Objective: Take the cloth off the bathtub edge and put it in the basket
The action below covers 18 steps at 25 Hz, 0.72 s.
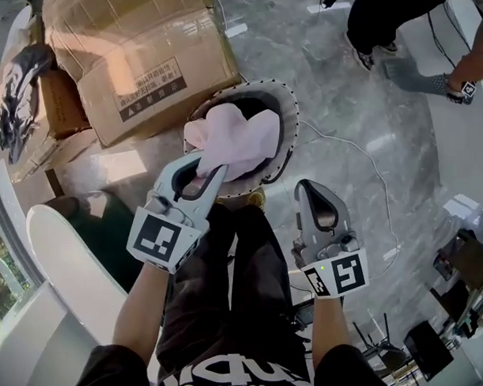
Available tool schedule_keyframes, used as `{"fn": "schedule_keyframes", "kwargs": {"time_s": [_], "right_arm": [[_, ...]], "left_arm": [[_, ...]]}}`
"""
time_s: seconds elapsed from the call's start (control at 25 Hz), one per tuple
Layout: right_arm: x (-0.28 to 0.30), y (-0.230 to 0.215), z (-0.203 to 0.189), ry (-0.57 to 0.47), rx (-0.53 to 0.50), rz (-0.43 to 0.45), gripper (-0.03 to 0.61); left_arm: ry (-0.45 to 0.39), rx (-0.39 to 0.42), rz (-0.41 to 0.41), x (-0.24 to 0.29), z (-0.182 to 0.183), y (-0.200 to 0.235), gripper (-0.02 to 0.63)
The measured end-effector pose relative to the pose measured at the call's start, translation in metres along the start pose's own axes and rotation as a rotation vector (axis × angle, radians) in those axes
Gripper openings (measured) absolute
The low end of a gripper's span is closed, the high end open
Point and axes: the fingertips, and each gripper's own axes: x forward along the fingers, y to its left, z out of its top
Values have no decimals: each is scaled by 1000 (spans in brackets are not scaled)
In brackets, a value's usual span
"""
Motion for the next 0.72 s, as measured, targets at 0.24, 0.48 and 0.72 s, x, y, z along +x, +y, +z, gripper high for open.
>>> {"fn": "schedule_keyframes", "kwargs": {"time_s": [0.24, 0.48, 0.72], "right_arm": [[8, -2, -49, 70, 39, 13, 9], [14, -3, -73, 109, 49, 29, 9], [12, -5, -82, 135, 53, 31, 9]], "left_arm": [[66, -45, 3, 28, -65, 3, 75], [83, -118, 8, 44, -91, 6, 75], [92, -122, 15, 48, -99, 4, 75]]}}
